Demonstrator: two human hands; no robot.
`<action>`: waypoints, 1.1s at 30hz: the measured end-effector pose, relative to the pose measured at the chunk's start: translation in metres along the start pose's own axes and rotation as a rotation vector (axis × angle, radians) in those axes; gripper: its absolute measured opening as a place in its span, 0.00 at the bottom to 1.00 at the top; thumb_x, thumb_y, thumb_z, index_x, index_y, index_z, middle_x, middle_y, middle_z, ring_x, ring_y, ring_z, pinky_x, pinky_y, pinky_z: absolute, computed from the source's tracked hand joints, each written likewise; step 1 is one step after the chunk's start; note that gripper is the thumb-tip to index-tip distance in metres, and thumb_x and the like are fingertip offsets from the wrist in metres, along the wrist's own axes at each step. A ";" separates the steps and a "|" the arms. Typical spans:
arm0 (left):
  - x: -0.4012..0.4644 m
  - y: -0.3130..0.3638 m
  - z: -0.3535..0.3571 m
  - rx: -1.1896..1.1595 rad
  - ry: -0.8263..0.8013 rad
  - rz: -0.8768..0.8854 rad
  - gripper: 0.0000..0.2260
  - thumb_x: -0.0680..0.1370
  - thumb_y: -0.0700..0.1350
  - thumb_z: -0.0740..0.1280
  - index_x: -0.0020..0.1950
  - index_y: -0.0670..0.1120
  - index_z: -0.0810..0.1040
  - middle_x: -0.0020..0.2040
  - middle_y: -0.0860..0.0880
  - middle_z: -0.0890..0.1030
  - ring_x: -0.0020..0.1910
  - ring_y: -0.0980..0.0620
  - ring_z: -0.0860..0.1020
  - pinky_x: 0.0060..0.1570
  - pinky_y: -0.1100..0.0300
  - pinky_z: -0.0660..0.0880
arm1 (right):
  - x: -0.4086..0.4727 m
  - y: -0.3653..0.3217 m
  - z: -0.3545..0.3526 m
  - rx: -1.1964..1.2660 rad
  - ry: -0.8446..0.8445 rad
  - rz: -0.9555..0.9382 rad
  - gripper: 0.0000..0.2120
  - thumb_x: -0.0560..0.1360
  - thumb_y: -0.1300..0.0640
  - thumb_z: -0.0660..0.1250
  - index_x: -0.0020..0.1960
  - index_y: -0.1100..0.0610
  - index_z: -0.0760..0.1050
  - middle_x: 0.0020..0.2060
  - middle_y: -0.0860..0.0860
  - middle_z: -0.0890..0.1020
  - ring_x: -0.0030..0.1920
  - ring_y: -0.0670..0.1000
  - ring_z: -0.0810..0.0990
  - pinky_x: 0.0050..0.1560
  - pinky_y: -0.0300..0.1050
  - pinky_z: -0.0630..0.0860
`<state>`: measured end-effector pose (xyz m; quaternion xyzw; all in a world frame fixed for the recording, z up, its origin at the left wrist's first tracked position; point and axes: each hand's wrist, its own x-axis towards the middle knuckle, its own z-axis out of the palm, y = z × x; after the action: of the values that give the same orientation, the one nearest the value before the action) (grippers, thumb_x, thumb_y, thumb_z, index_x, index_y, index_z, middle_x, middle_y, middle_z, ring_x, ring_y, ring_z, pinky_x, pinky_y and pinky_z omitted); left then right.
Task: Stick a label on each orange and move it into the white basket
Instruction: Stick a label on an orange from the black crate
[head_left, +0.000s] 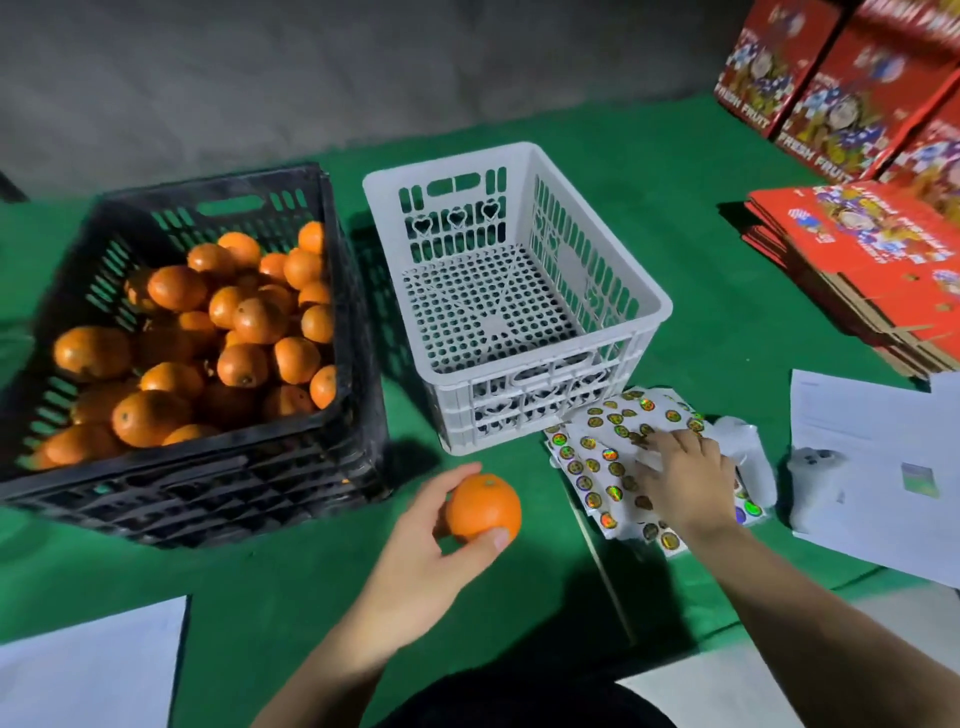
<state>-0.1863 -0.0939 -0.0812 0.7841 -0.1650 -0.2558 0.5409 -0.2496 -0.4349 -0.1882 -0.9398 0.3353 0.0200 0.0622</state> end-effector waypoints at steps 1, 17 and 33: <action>0.001 -0.001 0.000 -0.003 -0.009 -0.012 0.28 0.75 0.47 0.79 0.69 0.66 0.74 0.65 0.57 0.79 0.58 0.60 0.81 0.57 0.72 0.74 | -0.002 -0.003 0.000 0.040 0.025 -0.017 0.21 0.76 0.43 0.71 0.66 0.50 0.78 0.63 0.53 0.79 0.63 0.63 0.74 0.63 0.60 0.70; 0.002 -0.012 0.008 -0.085 -0.011 -0.082 0.27 0.74 0.43 0.79 0.69 0.59 0.75 0.65 0.51 0.79 0.55 0.60 0.82 0.55 0.70 0.75 | -0.027 -0.017 -0.022 0.812 0.258 0.012 0.10 0.84 0.55 0.63 0.54 0.56 0.82 0.49 0.50 0.82 0.51 0.55 0.81 0.52 0.47 0.75; -0.002 -0.002 0.004 -0.214 0.036 -0.016 0.28 0.74 0.45 0.79 0.70 0.60 0.75 0.64 0.54 0.81 0.58 0.55 0.83 0.58 0.63 0.78 | -0.104 -0.120 -0.100 1.336 0.105 -0.337 0.12 0.74 0.54 0.75 0.38 0.51 0.73 0.32 0.52 0.75 0.33 0.44 0.71 0.38 0.34 0.69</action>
<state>-0.1903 -0.0950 -0.0834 0.7275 -0.1207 -0.2623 0.6224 -0.2546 -0.2903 -0.0687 -0.7390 0.1278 -0.2463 0.6139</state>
